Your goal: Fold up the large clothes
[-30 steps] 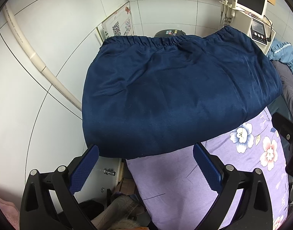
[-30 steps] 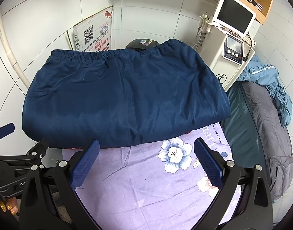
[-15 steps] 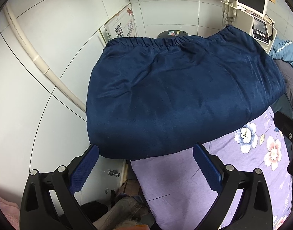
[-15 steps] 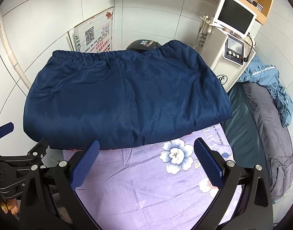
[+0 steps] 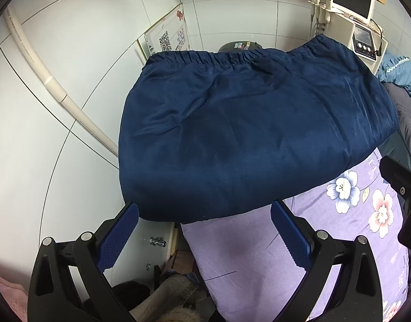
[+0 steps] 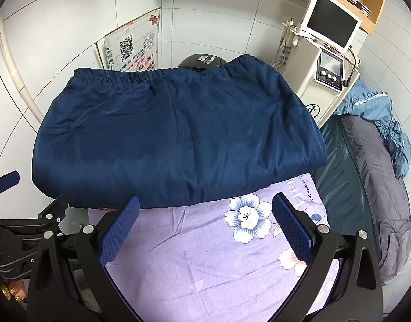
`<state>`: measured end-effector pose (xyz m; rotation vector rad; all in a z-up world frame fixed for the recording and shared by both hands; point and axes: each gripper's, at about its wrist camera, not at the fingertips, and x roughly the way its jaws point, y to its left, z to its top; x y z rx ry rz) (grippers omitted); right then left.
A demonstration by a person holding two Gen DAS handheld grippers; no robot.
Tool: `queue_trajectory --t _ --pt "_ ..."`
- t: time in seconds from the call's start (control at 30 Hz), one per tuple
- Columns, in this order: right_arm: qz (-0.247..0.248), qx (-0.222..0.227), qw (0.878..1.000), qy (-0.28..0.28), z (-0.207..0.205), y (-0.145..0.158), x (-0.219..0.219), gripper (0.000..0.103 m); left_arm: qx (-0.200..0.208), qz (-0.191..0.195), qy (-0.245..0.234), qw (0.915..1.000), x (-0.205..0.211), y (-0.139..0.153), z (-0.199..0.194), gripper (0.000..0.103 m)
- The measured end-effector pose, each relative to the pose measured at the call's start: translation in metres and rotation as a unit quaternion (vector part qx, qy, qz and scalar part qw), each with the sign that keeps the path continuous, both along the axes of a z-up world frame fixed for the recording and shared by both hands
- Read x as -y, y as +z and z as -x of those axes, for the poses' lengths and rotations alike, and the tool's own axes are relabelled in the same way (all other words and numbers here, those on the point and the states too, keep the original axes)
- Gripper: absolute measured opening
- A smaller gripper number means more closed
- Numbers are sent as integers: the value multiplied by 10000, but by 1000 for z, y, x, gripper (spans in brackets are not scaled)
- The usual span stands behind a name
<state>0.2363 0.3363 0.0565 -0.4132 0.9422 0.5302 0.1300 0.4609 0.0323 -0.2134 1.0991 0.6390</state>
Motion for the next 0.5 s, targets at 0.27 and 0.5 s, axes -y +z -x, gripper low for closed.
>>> queue_trajectory --t 0.27,0.5 --pt "9 -11 10000 -12 1 -2 0 97 41 -77 -47 10000 3 0 -1 97" --pt "3 -20 10000 -3 1 -3 0 97 22 -77 -32 10000 3 0 -1 97"
